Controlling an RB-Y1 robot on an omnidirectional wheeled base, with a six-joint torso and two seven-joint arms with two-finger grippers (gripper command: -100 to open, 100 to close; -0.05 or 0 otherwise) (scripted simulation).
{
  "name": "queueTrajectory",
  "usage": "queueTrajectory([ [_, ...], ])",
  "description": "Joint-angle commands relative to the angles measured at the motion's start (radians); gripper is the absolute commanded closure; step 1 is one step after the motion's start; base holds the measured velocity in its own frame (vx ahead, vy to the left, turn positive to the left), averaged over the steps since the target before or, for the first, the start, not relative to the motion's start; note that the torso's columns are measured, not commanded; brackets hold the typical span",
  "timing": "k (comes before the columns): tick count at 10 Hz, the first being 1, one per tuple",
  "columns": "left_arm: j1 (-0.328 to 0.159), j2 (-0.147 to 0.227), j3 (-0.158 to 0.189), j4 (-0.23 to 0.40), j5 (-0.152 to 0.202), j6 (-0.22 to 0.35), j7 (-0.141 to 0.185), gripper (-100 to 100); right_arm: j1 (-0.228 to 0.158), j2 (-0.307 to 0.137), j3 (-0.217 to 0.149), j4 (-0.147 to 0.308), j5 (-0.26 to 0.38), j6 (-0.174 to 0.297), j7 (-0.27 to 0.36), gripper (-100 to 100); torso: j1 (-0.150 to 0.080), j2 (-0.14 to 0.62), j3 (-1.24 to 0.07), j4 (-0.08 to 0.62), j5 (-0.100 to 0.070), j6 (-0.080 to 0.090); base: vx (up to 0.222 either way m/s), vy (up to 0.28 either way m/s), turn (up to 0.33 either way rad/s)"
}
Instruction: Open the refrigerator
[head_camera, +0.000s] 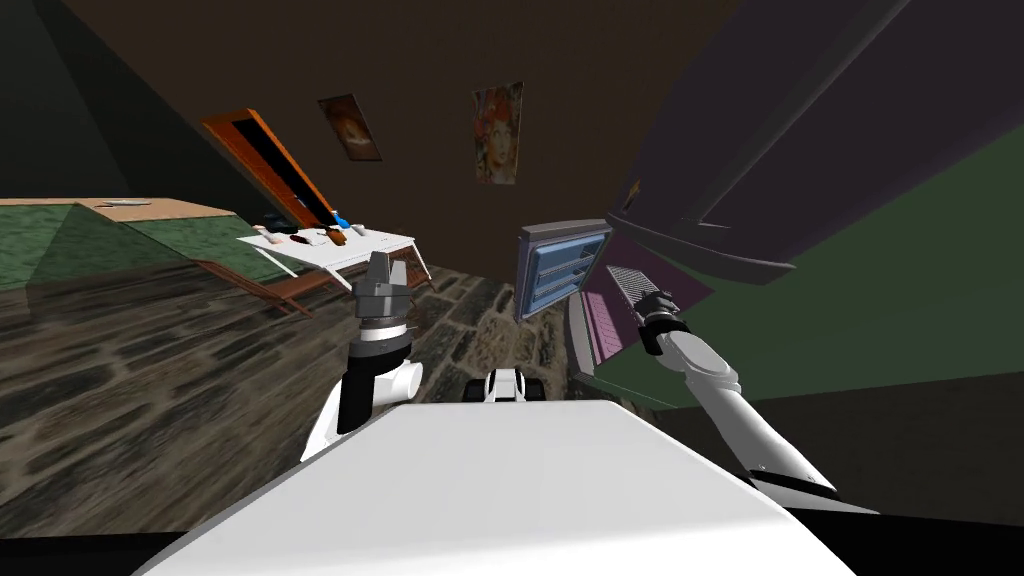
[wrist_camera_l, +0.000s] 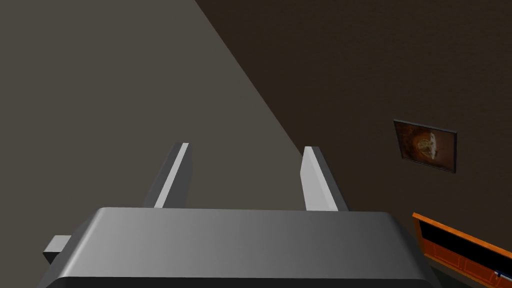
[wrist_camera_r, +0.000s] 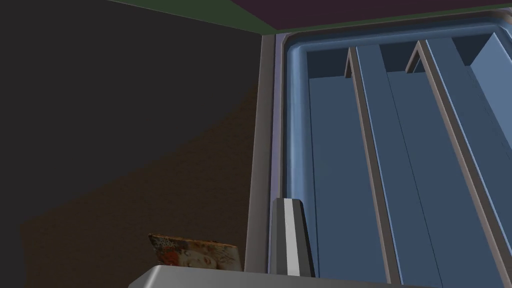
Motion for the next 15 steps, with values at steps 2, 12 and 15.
queueTrajectory([
  [2, 0.000, 0.000, 0.000, 0.000, 0.000, 0.000, 0.000, 0, 0.036, 0.019, 0.035, -0.090, -0.003, -0.023, 0.013, 100, 0.000, 0.001, 0.000, 0.000, 0.000, 0.000, 0.115, 0.001, -0.319],
  [12, 0.000, 0.000, 0.000, 0.000, 0.000, 0.000, 0.000, 0, 0.085, 0.068, 0.080, -0.254, 0.027, -0.088, 0.021, 100, 0.000, -0.001, -0.001, 0.000, 0.000, 0.000, 0.092, 0.010, -0.204],
  [15, 0.000, 0.000, 0.000, 0.000, 0.000, 0.000, 0.000, 0, 0.088, 0.123, 0.075, -0.250, 0.033, -0.136, 0.016, -100, 0.003, -0.008, -0.005, -0.002, 0.001, -0.001, 0.190, 0.111, -0.194],
])
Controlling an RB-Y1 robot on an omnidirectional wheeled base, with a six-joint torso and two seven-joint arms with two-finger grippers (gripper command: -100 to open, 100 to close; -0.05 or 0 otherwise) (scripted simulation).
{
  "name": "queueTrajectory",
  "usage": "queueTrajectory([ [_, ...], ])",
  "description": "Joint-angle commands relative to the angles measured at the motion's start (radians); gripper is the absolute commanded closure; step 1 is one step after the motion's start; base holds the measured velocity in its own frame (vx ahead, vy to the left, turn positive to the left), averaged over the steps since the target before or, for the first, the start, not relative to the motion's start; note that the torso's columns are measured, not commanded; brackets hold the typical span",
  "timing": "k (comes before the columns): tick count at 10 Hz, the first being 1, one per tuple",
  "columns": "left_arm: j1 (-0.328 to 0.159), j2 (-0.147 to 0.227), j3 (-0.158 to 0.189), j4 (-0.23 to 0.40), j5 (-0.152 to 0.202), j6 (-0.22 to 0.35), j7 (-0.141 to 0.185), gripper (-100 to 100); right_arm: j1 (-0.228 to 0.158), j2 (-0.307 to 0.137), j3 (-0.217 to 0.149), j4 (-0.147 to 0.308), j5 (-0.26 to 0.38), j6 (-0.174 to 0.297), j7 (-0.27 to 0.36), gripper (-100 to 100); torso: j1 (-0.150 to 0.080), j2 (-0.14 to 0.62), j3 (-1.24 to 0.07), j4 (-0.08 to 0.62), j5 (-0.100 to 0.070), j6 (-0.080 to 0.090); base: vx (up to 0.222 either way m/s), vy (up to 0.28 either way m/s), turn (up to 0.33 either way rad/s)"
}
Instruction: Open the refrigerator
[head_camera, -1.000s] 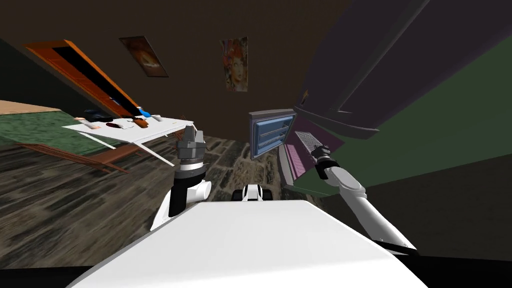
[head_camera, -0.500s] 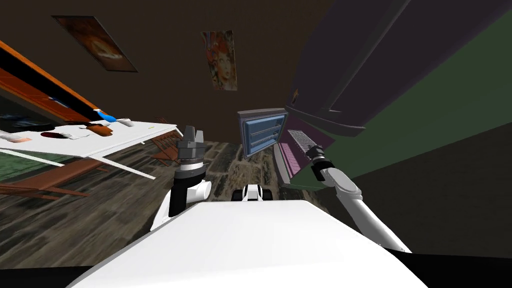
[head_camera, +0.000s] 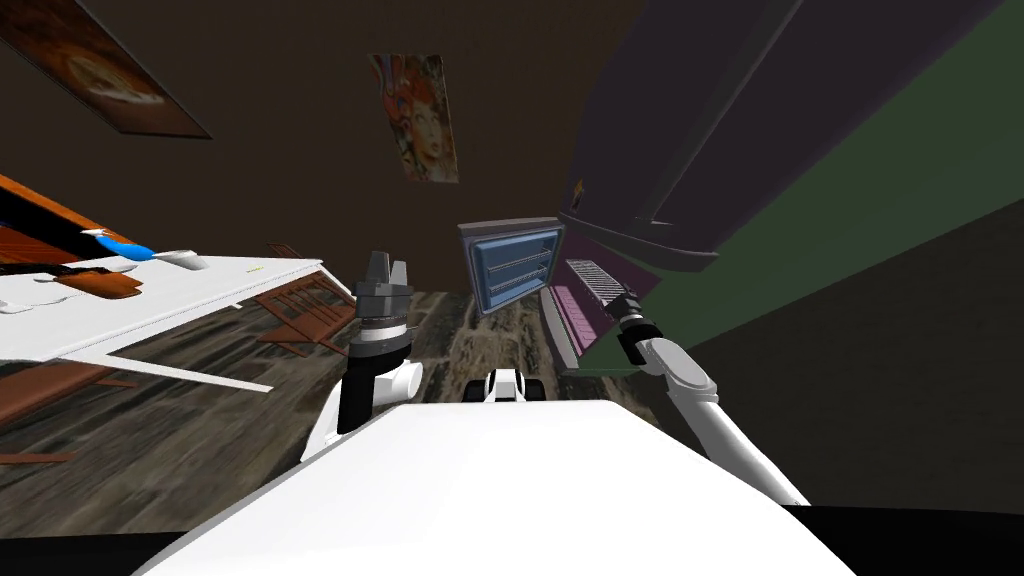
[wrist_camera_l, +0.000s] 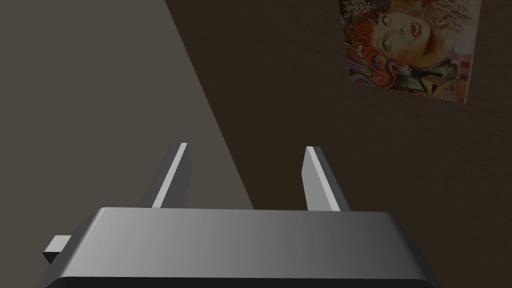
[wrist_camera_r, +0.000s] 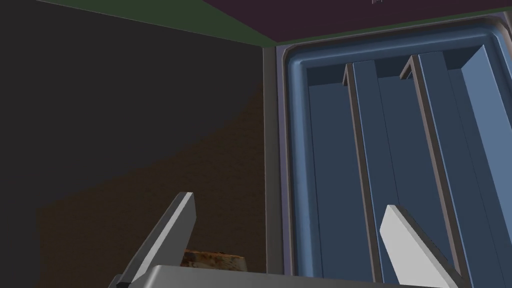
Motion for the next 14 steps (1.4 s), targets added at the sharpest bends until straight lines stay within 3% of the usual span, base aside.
queueTrajectory([
  [1, 0.000, 0.000, 0.000, 0.000, 0.000, 0.000, 0.000, 0, 0.003, 0.028, 0.003, 0.001, -0.003, -0.028, -0.003, -100, 0.001, 0.002, 0.001, 0.000, 0.000, 0.000, 0.179, 0.153, -0.192],
  [7, 0.000, 0.000, 0.000, 0.000, 0.000, 0.000, 0.000, 0, 0.011, 0.141, -0.015, 0.007, 0.018, -0.144, -0.011, -100, -0.003, 0.004, 0.002, 0.001, -0.001, 0.000, 0.219, 0.206, -0.239],
  [14, 0.000, 0.000, 0.000, 0.000, 0.000, 0.000, 0.000, 0, 0.023, 0.278, -0.042, 0.015, 0.048, -0.315, -0.023, -100, -0.006, 0.007, 0.004, 0.002, -0.002, 0.000, 0.233, 0.333, -0.305],
])
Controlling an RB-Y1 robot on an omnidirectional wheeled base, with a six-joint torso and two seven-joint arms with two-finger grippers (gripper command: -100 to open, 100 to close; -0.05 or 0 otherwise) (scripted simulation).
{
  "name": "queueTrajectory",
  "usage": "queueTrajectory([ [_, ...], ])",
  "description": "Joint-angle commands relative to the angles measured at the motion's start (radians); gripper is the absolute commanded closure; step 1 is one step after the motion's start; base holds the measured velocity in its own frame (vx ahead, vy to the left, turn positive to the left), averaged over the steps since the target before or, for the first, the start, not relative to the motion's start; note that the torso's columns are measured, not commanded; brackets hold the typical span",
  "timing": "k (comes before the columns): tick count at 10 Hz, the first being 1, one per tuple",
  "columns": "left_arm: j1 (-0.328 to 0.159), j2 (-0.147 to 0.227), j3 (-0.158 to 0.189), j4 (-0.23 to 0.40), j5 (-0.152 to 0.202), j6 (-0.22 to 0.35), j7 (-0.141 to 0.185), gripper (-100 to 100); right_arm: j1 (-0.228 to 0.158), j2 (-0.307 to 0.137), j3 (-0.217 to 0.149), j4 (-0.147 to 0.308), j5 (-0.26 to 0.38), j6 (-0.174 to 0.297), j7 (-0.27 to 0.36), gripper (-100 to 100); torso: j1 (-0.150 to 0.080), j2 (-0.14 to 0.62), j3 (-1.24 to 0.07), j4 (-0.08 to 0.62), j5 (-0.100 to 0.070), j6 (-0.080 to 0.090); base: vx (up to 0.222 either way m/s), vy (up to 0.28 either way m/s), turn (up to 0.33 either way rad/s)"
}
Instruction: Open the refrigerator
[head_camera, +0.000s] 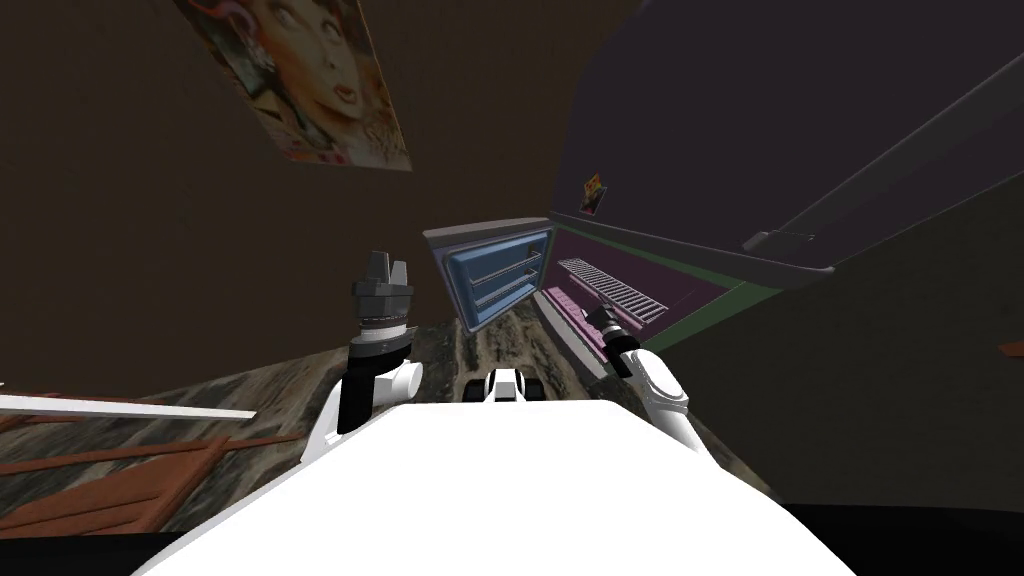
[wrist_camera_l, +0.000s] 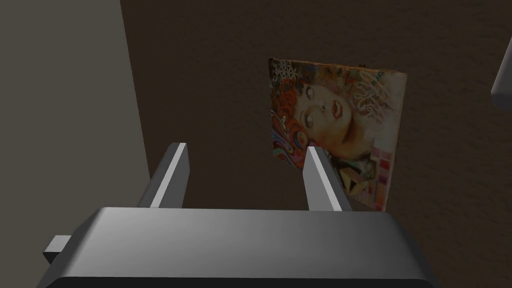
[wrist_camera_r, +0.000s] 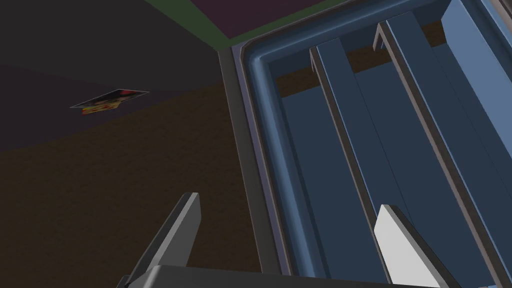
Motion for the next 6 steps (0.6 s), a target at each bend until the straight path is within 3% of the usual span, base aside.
queueTrajectory([
  [1, 0.000, 0.000, 0.000, 0.000, 0.000, 0.000, 0.000, 0, 0.010, 0.047, -0.004, -0.002, 0.013, -0.065, -0.009, -100, -0.001, 0.002, 0.001, 0.001, -0.001, 0.001, 0.181, 0.332, -0.335],
  [3, 0.000, 0.000, 0.000, 0.000, 0.000, 0.000, 0.000, 0, 0.013, 0.078, -0.012, 0.006, 0.019, -0.118, -0.016, -100, 0.003, 0.000, 0.000, 0.000, 0.001, 0.000, 0.176, 0.359, -0.343],
  [4, 0.000, 0.000, 0.000, 0.000, 0.000, 0.000, 0.000, 0, 0.013, 0.078, -0.012, 0.006, 0.019, -0.118, -0.016, -100, 0.004, 0.000, 0.000, 0.000, 0.001, 0.001, 0.123, 0.272, -0.131],
  [6, 0.000, 0.000, 0.000, 0.000, 0.000, 0.000, 0.000, 0, 0.016, 0.106, -0.020, 0.016, 0.023, -0.171, -0.024, -100, -0.004, 0.000, 0.000, 0.000, -0.001, 0.001, 0.157, 0.265, -0.253],
])
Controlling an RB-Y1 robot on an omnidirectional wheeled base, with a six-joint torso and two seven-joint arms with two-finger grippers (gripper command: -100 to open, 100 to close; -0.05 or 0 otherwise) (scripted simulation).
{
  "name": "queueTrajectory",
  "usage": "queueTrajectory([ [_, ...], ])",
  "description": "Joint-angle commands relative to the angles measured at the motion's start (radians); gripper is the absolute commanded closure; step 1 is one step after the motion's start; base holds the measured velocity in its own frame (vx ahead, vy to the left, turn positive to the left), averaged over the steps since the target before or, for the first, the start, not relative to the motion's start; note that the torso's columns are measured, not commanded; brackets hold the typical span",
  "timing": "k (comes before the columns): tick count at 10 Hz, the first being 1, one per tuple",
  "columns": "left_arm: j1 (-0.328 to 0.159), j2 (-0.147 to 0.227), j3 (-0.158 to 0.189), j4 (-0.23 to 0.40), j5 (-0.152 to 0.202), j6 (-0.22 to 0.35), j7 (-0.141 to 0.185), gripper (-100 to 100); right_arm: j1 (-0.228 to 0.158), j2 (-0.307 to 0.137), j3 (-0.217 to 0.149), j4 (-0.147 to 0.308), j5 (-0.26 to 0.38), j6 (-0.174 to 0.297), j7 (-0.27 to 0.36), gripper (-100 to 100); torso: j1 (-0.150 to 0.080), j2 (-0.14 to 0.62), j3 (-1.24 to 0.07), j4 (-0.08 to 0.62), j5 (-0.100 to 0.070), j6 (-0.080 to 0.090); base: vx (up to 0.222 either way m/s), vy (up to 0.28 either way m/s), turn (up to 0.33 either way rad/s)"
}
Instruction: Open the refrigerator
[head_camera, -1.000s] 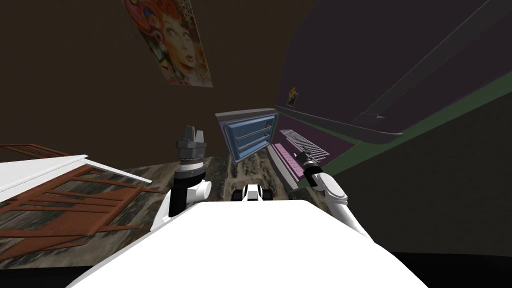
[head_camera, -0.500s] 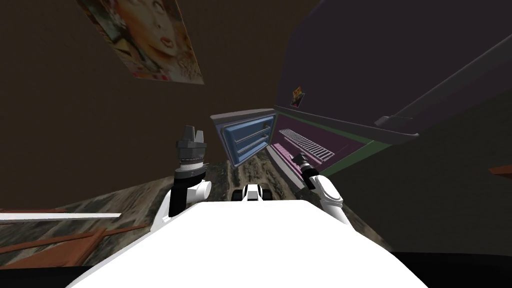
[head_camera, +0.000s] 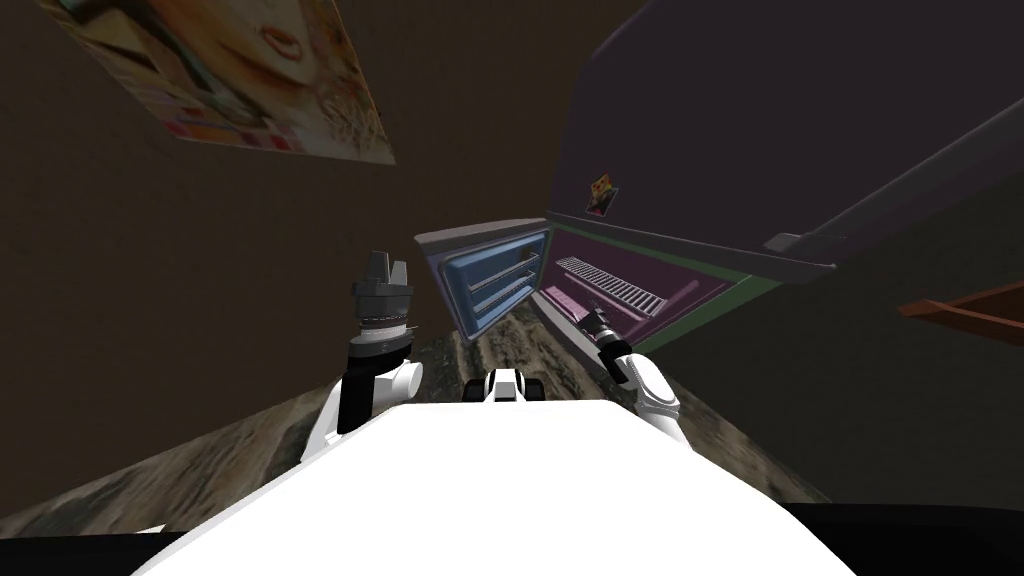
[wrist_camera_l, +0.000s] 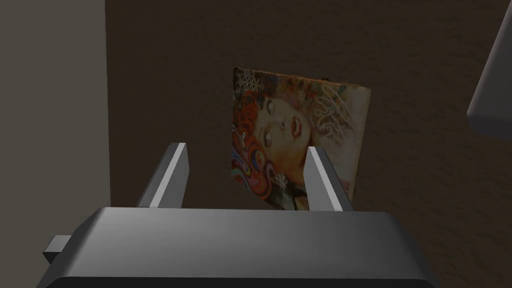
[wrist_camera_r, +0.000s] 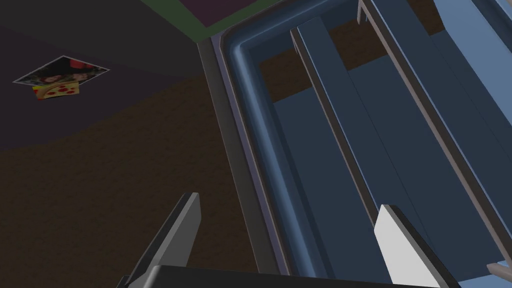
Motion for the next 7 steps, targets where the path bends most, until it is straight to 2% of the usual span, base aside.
queueTrajectory([
  [1, 0.000, 0.000, 0.000, 0.000, 0.000, 0.000, 0.000, 0, 0.004, 0.033, -0.009, 0.013, 0.005, -0.068, -0.011, -100, 0.008, -0.002, -0.001, -0.001, 0.002, 0.000, 0.173, 0.395, -0.389],
  [3, 0.000, 0.000, 0.000, 0.000, 0.000, 0.000, 0.000, 0, 0.007, 0.057, -0.017, 0.026, 0.008, -0.121, -0.021, -100, 0.011, 0.003, 0.002, 0.001, 0.004, -0.001, 0.049, 0.411, -0.304],
  [4, 0.000, 0.000, 0.000, 0.000, 0.000, 0.000, 0.000, 0, 0.007, 0.057, -0.017, 0.026, 0.008, -0.121, -0.021, -100, 0.007, 0.005, 0.003, 0.001, 0.002, -0.001, 0.075, 0.293, -0.108],
  [6, 0.000, 0.000, 0.000, 0.000, 0.000, 0.000, 0.000, 0, 0.009, 0.081, -0.023, 0.039, 0.009, -0.172, -0.030, -100, -0.001, -0.004, -0.003, -0.001, 0.000, 0.000, 0.126, 0.285, -0.281],
  [7, 0.000, 0.000, 0.000, 0.000, 0.000, 0.000, 0.000, 0, 0.010, 0.093, -0.027, 0.045, 0.010, -0.196, -0.035, -100, 0.007, -0.003, -0.002, -0.001, 0.002, 0.000, 0.034, 0.362, -0.286],
])
